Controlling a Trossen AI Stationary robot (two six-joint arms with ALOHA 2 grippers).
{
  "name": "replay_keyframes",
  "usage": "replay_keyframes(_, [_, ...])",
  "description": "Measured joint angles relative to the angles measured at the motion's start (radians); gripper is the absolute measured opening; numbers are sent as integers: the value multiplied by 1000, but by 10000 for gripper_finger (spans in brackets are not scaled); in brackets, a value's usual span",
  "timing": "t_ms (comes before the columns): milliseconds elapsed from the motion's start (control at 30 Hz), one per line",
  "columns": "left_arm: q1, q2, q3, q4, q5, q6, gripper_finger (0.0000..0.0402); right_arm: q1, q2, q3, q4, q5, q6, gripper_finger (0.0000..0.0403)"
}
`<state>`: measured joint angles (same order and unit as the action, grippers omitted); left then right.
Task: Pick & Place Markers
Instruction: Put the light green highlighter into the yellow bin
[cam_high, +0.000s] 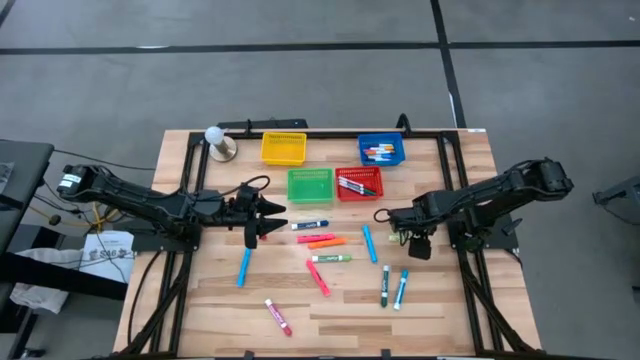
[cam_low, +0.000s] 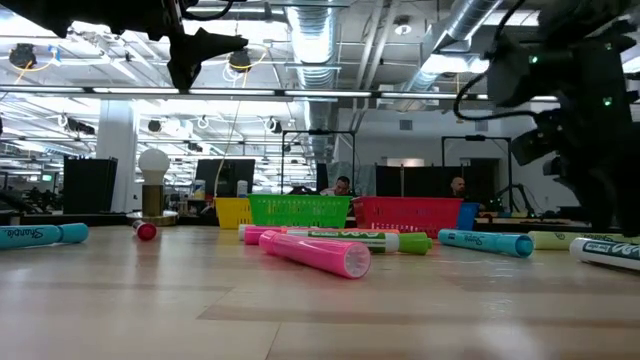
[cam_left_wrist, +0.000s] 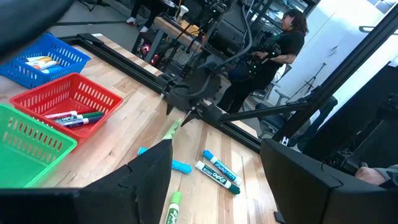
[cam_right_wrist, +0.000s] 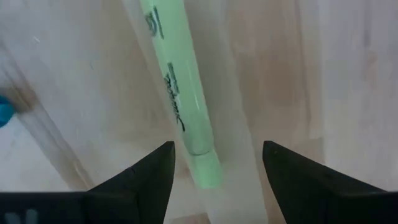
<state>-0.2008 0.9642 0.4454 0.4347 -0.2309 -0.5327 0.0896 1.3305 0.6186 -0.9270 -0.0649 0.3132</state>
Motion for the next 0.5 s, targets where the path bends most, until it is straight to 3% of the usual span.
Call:
replay_keyframes(300, [0,0,0,0,0,0,243,-5,168,8,14,-34,6,232])
replay_keyframes(500, [0,0,0,0,-1,0,243,-7,184,10,18,-50,46,178])
